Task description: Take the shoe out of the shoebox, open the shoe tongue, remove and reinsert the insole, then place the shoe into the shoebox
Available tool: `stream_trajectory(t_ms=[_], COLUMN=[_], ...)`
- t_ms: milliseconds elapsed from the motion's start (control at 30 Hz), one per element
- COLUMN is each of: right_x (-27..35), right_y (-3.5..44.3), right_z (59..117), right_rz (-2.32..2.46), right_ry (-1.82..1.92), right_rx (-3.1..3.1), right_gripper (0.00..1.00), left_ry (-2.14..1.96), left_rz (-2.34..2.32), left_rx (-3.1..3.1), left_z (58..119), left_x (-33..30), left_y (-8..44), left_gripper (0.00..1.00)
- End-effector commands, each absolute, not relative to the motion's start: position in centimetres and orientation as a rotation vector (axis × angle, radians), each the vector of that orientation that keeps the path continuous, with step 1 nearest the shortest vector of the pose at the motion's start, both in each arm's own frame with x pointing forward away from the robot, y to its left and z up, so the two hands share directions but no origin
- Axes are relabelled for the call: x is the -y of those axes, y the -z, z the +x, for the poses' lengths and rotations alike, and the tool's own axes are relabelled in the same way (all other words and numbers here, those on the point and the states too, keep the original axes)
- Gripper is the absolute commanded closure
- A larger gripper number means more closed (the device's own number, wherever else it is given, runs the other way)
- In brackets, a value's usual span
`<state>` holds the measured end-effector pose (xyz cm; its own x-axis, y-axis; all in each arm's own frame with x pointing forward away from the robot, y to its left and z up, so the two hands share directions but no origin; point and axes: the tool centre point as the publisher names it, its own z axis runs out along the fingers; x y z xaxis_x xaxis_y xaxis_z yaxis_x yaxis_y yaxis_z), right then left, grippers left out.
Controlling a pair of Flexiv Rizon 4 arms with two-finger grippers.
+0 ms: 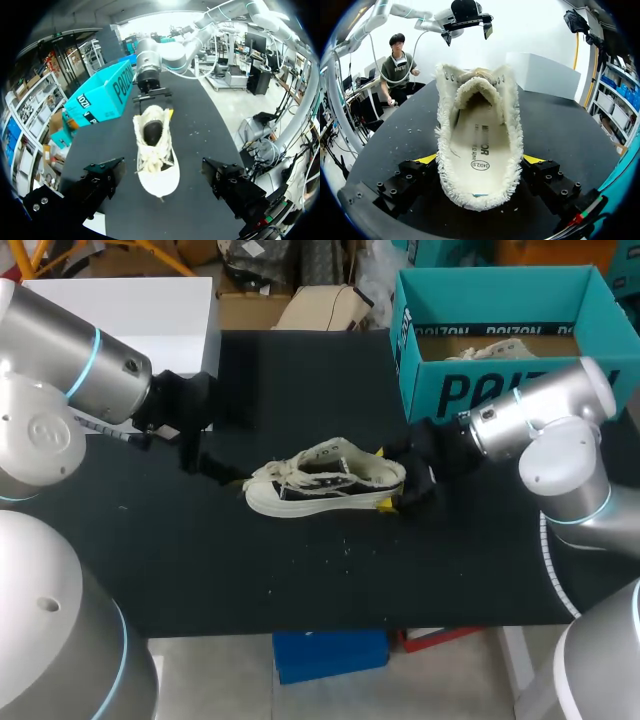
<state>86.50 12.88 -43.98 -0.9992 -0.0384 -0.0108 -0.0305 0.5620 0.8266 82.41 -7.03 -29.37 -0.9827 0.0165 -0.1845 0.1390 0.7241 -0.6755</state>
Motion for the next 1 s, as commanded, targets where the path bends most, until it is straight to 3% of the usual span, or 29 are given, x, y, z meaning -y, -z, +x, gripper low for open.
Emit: stream_trajectory(t_ms=[33,67,100,433,833,1000], right_x=[-13.1,-13.1,-13.1,-13.1,-13.1,-13.1], right_y=[44.5,44.5,44.5,44.5,44.5,44.5], right_z=[86.8,86.8,86.8,86.8,86.8,86.8], right_rz=[0.076,0.077,0.077,0.077,0.077,0.077], right_ry=[1.493,1.494,1.494,1.494,1.494,1.494], right_rx=[2.745,2.743,2.743,2.743,2.743,2.743], right_gripper=[0.00,0.21,1.00,1.00,1.00,1.00], left_ry=[1.101,1.101,1.101,1.101,0.947,1.046], left_rz=[0.125,0.125,0.125,0.125,-0.621,-0.564], left_rx=[-2.756,-2.756,-2.756,-2.756,-2.806,-2.839], left_z=[82.4,82.4,82.4,82.4,81.7,81.5], left_x=[7.1,7.1,7.1,7.1,13.3,14.9], left_y=[29.5,29.5,29.5,29.5,28.0,27.2], left_gripper=[0.00,0.00,0.00,0.00,0.00,0.00])
